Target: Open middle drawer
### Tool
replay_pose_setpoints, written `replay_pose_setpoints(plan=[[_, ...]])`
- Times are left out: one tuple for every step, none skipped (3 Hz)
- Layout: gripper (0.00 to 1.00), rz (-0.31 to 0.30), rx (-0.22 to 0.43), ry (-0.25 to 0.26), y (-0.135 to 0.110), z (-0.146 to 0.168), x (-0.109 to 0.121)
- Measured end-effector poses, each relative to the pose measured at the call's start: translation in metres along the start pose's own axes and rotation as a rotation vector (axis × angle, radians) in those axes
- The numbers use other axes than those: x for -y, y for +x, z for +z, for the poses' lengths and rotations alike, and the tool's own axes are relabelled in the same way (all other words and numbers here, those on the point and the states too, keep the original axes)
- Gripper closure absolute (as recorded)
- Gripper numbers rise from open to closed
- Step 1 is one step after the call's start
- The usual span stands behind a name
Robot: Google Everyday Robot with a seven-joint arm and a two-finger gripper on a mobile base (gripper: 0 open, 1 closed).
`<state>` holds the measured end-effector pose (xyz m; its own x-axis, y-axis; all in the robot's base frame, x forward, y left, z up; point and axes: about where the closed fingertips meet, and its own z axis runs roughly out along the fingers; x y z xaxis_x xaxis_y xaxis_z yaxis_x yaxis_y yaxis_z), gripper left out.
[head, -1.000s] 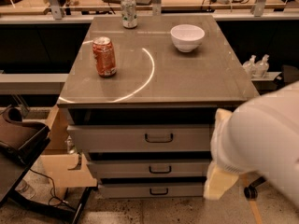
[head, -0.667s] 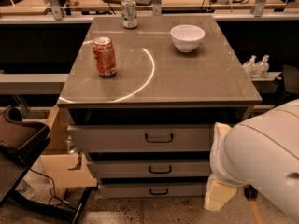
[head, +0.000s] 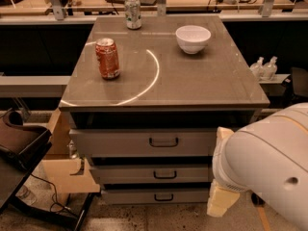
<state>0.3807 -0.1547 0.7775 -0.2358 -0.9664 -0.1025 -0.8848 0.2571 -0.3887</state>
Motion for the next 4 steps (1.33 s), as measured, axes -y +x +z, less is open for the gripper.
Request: replay_pose_setpoints(plan=[[0.0, -0.04, 0.053, -0.039, -0.029, 0.044, -0.022], [0.0, -0.106, 0.127, -0.055, -0.071, 0.095, -0.045], [0.0, -0.184, 0.15, -0.06, -0.106, 0.13, -0.064], [0.0, -0.22, 0.138, -0.041, -0.135, 0.159, -0.071]])
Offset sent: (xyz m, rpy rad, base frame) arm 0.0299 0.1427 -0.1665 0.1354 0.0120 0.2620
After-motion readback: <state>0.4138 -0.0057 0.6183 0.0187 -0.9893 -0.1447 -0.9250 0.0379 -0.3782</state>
